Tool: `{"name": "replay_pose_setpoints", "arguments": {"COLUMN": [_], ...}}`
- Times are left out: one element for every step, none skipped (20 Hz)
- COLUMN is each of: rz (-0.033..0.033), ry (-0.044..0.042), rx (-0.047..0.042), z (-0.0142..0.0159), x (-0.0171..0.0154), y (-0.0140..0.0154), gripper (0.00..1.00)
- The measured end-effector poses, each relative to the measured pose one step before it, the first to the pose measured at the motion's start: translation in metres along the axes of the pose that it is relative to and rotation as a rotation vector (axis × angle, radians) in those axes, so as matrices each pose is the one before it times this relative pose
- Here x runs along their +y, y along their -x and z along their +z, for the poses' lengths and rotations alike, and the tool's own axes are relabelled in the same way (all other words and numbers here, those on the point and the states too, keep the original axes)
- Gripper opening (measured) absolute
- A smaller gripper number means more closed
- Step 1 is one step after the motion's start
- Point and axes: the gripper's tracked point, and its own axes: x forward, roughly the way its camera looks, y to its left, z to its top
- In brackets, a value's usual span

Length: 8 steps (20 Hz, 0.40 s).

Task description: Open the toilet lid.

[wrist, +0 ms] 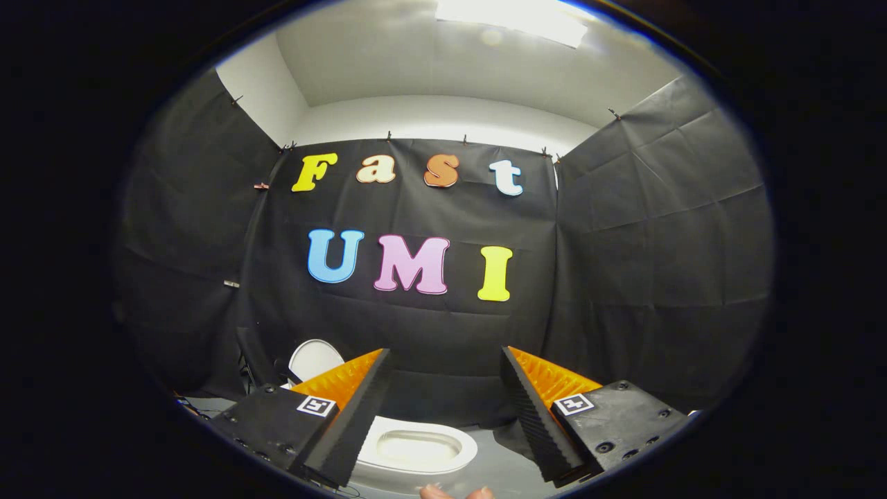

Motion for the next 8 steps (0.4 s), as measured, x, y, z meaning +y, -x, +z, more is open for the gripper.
{"name": "replay_pose_setpoints", "arguments": {"rz": [-0.00167, -0.00017, 0.00094, -0.00012, 0.00169, -0.00101, -0.00115, -0.00235], "ry": [0.00428, 0.00321, 0.00215, -0.00115, -0.00379, -0.00346, -0.00175, 0.00159], "rx": [-0.002, -0.00223, -0.00009, 0.0009, 0.00204, 0.00214, 0.00115, 0.00025], "z": [0.00109, -0.00005, -0.0014, -0.0005, -0.00009, -0.0009, -0.00094, 0.00001], "x": [0.00006, 0.00019, 0.00063, -0.00038, 0.00038, 0.00025, -0.0003, -0.00064], "y": [-0.0022, 0.00009, 0.00008, -0.0002, -0.0008, -0.00014, 0.00063, 0.0003], "gripper": [0.98, 0.98, 0.98, 0.98, 0.98, 0.98, 0.98, 0.98]}}
